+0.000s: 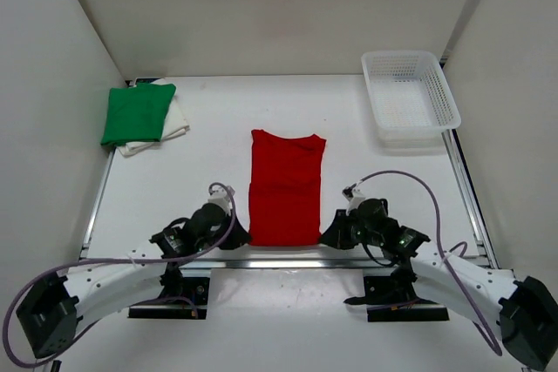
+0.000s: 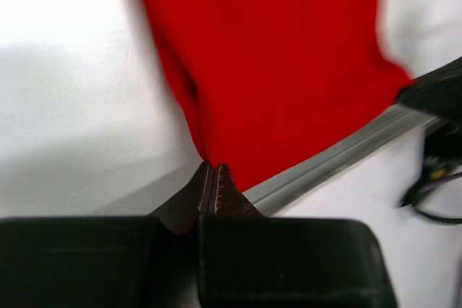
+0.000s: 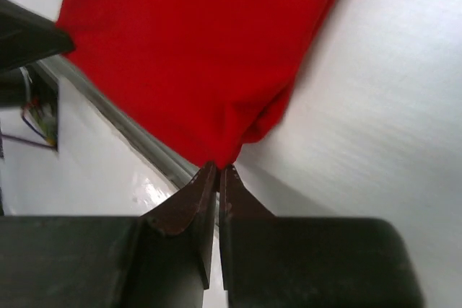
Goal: Fold and stack the t-shirts
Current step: Grab one side of the 2/3 rectangular tshirt with both arms, then fold the long partially folded tshirt into a neat square
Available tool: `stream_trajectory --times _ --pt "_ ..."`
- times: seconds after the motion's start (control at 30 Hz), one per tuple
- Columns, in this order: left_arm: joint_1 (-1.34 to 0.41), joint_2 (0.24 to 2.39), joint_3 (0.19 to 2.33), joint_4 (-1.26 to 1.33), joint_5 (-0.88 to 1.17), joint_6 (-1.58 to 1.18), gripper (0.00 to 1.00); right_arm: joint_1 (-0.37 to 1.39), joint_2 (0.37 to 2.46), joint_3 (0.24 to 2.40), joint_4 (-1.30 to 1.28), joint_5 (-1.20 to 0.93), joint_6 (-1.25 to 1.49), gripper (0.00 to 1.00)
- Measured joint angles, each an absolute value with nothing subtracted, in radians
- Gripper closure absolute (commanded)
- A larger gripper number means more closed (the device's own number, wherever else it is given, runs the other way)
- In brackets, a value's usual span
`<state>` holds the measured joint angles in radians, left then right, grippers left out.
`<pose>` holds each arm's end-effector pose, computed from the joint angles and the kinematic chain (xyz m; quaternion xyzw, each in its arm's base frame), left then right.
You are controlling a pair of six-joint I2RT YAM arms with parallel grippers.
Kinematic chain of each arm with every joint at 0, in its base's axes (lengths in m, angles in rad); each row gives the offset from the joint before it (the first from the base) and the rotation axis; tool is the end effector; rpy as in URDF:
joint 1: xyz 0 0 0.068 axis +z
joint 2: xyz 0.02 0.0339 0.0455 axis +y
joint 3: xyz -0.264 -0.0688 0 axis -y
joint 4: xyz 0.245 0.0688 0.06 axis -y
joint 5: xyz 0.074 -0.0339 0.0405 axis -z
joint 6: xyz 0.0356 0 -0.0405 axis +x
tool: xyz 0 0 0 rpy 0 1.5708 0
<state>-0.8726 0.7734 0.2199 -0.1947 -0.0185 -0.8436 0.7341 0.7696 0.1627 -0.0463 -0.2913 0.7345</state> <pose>0.0978 -0.1155 0.1456 0.0096 0.9165 -0.2969 0.2678 0.1058 0.1092 0.1411 -0.0641 0.8871 0.3902 0.2381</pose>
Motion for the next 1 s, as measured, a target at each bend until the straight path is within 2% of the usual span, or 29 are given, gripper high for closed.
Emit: stream_trajectory --times 0.13,0.4,0.6,0.67,0.73,0.83,0.9,1.0 --pt "-0.713 0.816 0.418 -0.260 0.016 -0.799 1.00 0.578 0.851 0.372 -0.143 -0.322 0.664 1.00" --pt "-0.487 1.242 0.870 -0.175 0.053 -0.678 1.00 0.261 1.378 0.884 -0.038 -0.469 0.542 1.00" --pt "-0.376 1.692 1.214 -0.149 0.072 -0.637 0.98 0.188 1.760 1.226 -0.060 -0.534 0.513 1.00" --pt "-0.359 1.814 1.297 -0.150 0.076 -0.632 0.94 0.179 1.870 1.346 -0.090 -0.533 0.496 1.00" --pt "-0.345 1.909 1.356 -0.155 0.084 -0.630 0.87 0.176 1.976 1.469 -0.132 -0.533 0.480 0.99" --pt "-0.330 1.999 1.400 -0.157 0.095 -0.634 0.68 0.177 2.097 1.600 -0.189 -0.521 0.459 0.79" --pt "-0.314 2.013 1.400 -0.158 0.097 -0.638 0.62 0.178 2.137 1.632 -0.218 -0.502 0.445 0.63" --pt "-0.284 1.997 1.394 -0.134 0.097 -0.652 0.65 0.185 2.146 1.639 -0.269 -0.470 0.422 0.59"
